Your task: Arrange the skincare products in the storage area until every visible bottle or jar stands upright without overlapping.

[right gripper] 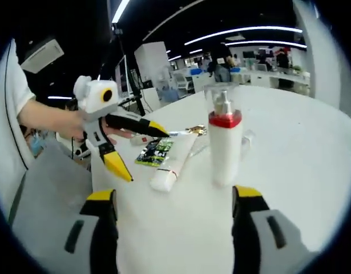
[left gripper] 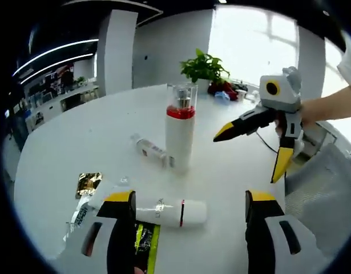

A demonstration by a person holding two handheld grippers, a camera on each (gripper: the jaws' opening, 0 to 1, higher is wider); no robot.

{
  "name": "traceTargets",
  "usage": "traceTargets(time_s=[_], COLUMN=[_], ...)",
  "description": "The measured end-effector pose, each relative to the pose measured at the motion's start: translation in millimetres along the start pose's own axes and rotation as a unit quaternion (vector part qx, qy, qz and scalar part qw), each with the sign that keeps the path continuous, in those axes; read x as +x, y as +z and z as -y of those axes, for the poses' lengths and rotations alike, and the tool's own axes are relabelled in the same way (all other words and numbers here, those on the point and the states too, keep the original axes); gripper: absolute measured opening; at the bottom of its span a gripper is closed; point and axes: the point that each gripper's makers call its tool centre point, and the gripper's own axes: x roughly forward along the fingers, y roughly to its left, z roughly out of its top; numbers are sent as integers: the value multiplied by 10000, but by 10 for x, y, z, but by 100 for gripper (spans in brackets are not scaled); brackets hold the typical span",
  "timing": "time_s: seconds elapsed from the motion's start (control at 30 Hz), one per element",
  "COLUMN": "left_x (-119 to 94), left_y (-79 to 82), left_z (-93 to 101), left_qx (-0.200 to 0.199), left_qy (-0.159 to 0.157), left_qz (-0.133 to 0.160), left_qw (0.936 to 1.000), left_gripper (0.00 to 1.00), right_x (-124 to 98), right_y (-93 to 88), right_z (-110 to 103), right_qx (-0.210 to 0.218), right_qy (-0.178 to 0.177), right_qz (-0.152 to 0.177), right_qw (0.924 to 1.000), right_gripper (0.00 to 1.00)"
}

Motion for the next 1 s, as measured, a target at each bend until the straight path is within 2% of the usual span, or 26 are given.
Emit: traceTargets(time_s=[0.1, 0.37, 0.57, 0.67, 0.93, 1.0], left_x=[-107, -387, -561, -661, -895, -965], left_y=[-69, -272, -334, -383, -457, -464], left_z=[18, 60, 116, 152, 269, 283], left_qx=[-104, -426, -637, -882, -944, -1030], left_qy=[103, 358, 487, 579, 773, 841], left_qz=[-8, -95, -19, -37, -9, 53], left_qw=[9999, 9984, 9968, 9944, 9925, 9911], left_gripper=[81, 89, 92, 92, 96, 96], right_x=[-50, -209, -322, -362, -504, -546], right_y=[-46, -67, -84, -125, -187, -176], right_z=[-69, -271, -358, -377, -489, -501], right_qx=[12, 350, 468, 575, 691, 608], right_qy=[-59, -203, -291, -354, -454, -507], right_qz=[-19, 259, 390, 434, 509, 464], right_qw=[10000, 9988, 9977, 9968, 9953, 9958], right_gripper=[85, 89, 91, 94, 95, 95])
